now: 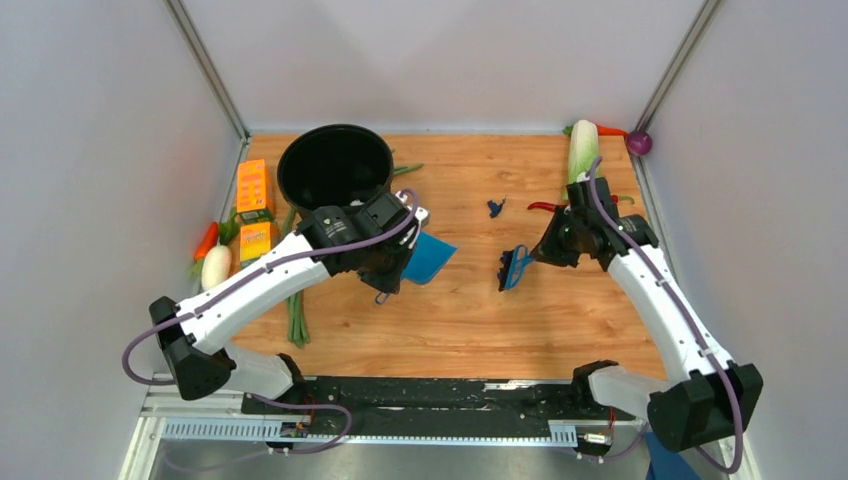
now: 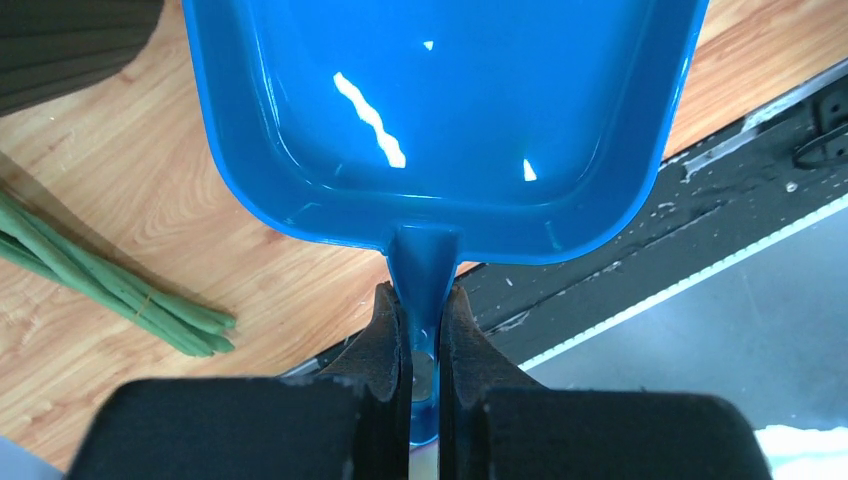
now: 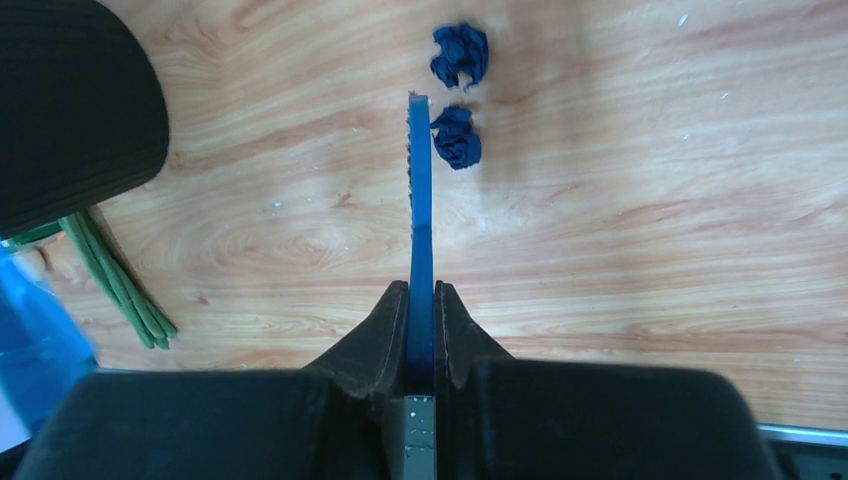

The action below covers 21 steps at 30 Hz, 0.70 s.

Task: Sweep away the paper scraps from the table

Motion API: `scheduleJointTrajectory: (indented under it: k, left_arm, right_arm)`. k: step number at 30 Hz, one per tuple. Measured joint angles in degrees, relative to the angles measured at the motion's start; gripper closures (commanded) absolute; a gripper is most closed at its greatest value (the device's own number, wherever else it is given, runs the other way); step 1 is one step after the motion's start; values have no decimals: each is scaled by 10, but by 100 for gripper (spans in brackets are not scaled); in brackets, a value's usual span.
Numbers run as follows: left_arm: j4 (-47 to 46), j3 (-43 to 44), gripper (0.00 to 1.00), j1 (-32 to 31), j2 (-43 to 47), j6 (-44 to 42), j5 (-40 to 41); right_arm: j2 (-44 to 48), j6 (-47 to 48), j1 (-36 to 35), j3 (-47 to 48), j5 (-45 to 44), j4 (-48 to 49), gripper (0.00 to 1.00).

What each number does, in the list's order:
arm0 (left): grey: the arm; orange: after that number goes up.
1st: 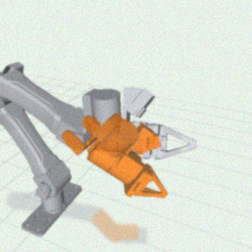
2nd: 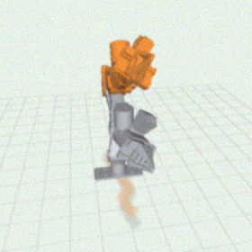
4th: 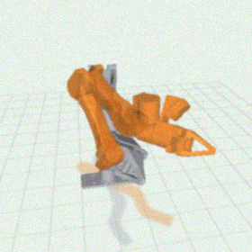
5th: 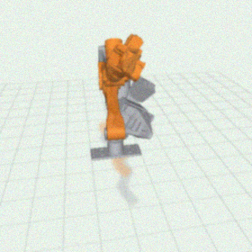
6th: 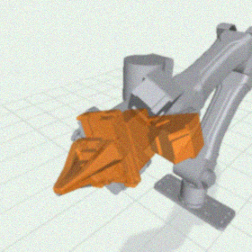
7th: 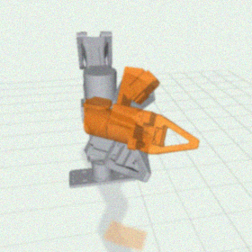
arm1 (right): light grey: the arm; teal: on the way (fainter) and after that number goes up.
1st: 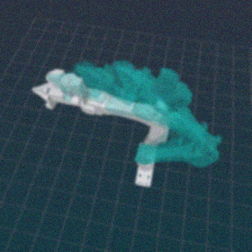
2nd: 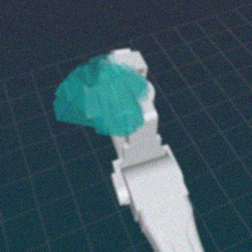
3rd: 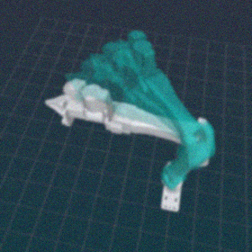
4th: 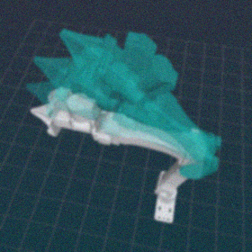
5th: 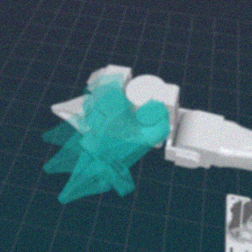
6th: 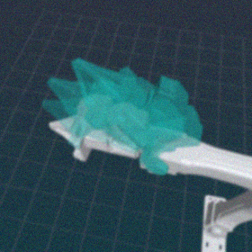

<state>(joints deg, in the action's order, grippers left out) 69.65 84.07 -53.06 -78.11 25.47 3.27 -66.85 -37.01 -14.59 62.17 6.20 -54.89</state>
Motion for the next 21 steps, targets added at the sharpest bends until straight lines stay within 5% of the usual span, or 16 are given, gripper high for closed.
scheduleJointTrajectory:
  k: [9,21]
  left_arm:
    - [-38,-60,100,-32,-12,-4,5]
    - [-99,-109,100,-90,-118,-50,50]
  right_arm:
    - [27,47,0,65,-94,-55,100]
    - [-177,118,-9,103,-240,-76,100]
